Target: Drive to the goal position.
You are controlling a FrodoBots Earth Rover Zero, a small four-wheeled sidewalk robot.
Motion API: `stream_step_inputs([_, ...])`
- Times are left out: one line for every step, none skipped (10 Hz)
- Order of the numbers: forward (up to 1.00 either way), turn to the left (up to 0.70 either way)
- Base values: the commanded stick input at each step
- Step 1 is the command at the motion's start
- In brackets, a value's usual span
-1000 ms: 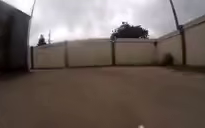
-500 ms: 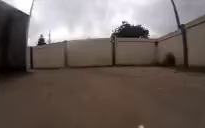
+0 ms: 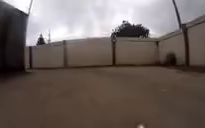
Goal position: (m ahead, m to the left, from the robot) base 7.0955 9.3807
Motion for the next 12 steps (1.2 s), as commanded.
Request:
stream_step_inputs([0.3,0.0])
stream_step_inputs([0.3,0.0])
stream_step_inputs([0.3,0.0])
stream_step_inputs([0.3,0.0])
stream_step_inputs([0.3,0.0])
stream_step_inputs([0.3,0.0])
stream_step_inputs([0.3,0.0])
stream_step_inputs([0.3,0.0])
stream_step_inputs([0.3,0.0])
stream_step_inputs([0.3,0.0])
stream_step_inputs([0.3,0.0])
stream_step_inputs([0.3,0.0])
